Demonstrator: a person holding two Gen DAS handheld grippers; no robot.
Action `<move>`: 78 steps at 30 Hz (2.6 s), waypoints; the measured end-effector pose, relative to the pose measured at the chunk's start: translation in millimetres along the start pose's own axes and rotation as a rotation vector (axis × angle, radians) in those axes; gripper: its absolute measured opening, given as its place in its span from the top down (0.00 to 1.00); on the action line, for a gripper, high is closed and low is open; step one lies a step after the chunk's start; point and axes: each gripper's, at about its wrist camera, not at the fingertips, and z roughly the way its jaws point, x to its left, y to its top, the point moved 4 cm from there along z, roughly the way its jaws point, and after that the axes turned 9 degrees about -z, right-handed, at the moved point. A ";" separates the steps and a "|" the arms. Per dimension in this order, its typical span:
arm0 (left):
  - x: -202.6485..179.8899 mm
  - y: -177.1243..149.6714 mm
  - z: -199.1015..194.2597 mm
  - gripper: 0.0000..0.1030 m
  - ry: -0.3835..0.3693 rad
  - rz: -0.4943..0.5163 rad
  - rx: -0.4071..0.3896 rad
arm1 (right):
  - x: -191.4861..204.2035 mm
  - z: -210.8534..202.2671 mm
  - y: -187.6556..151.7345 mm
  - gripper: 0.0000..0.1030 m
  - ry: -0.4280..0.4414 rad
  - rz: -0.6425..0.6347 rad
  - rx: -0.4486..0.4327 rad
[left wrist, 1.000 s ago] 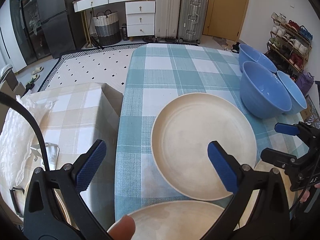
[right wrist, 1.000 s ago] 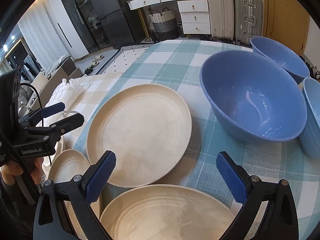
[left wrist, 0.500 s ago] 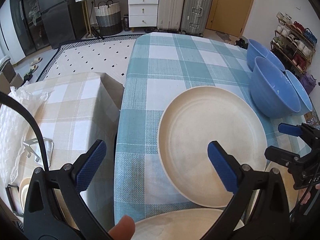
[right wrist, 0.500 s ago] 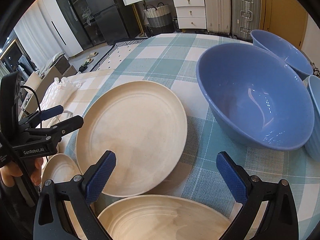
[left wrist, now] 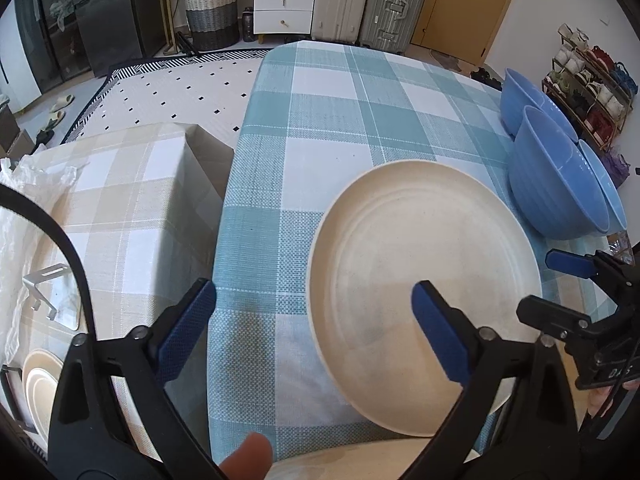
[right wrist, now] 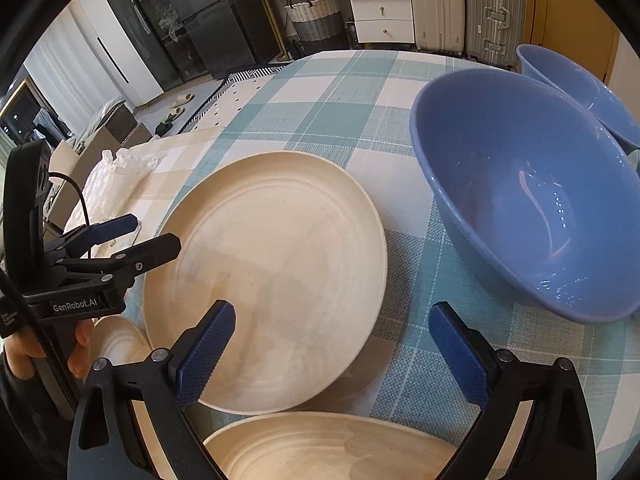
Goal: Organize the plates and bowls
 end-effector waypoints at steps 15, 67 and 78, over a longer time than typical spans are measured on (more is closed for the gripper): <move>-11.9 -3.6 10.4 0.38 -0.025 0.025 0.032 | -9.6 14.8 -2.9 0.38 -0.012 0.008 0.032; -5.4 4.4 -33.7 0.89 0.048 -0.023 -0.086 | 7.0 -23.9 12.1 0.81 -0.093 -0.057 -0.091; -15.5 -4.3 -62.9 0.89 0.068 -0.025 -0.117 | 12.3 -50.3 4.7 0.81 -0.085 -0.063 -0.124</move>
